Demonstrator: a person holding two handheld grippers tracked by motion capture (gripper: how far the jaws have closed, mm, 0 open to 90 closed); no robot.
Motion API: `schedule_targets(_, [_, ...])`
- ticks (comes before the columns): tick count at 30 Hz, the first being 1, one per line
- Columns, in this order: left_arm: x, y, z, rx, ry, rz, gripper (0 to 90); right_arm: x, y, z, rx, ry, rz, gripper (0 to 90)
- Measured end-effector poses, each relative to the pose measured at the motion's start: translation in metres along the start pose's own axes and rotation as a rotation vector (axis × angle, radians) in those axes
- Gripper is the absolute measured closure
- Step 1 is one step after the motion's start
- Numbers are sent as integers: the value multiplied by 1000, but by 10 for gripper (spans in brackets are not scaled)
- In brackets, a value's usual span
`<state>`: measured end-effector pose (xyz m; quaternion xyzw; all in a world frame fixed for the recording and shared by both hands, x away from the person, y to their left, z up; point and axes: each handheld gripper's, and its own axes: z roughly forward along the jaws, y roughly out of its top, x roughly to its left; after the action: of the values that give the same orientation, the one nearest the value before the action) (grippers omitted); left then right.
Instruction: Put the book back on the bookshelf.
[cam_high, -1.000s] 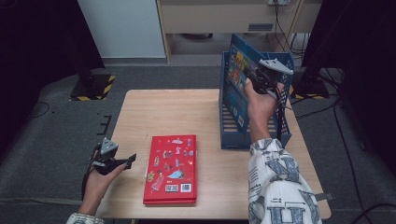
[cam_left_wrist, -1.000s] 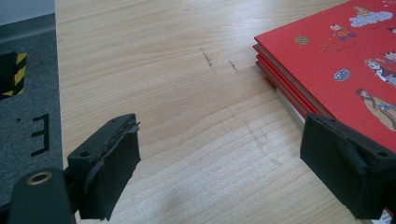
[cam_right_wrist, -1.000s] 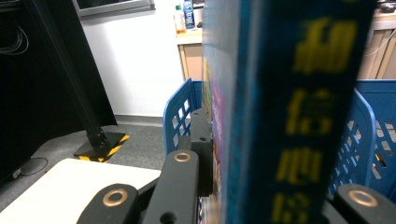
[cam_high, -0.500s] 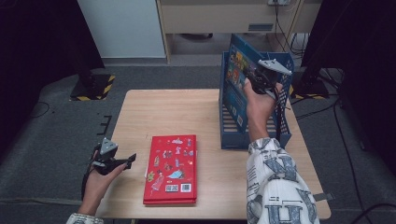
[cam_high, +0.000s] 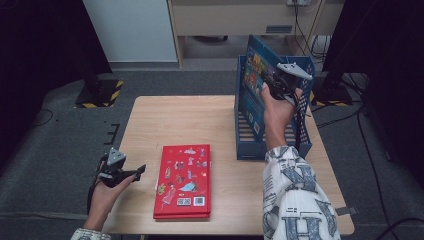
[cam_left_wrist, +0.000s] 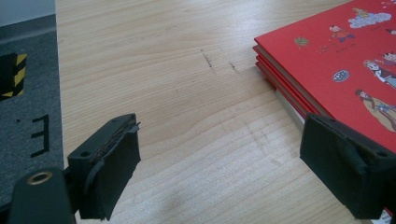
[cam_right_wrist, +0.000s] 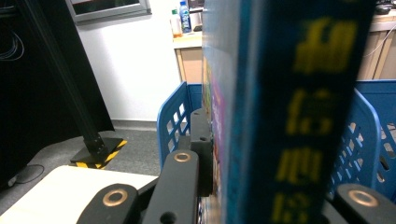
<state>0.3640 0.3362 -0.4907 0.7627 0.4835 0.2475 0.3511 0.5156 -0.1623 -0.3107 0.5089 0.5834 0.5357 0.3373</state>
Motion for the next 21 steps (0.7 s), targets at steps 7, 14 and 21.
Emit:
schedule_targets(7, [0, 0, 0, -2, -2, 2, 111, 0, -2, 2, 0, 0, -6, 834])
schedule_targets(14, [0, 0, 0, -2, -2, 5, 112, 0, -4, 3, -3, 5, -10, 834])
schedule_targets(21, [0, 0, -1, -1, -1, 6, 112, 0, -5, 5, 0, 2, -3, 833])
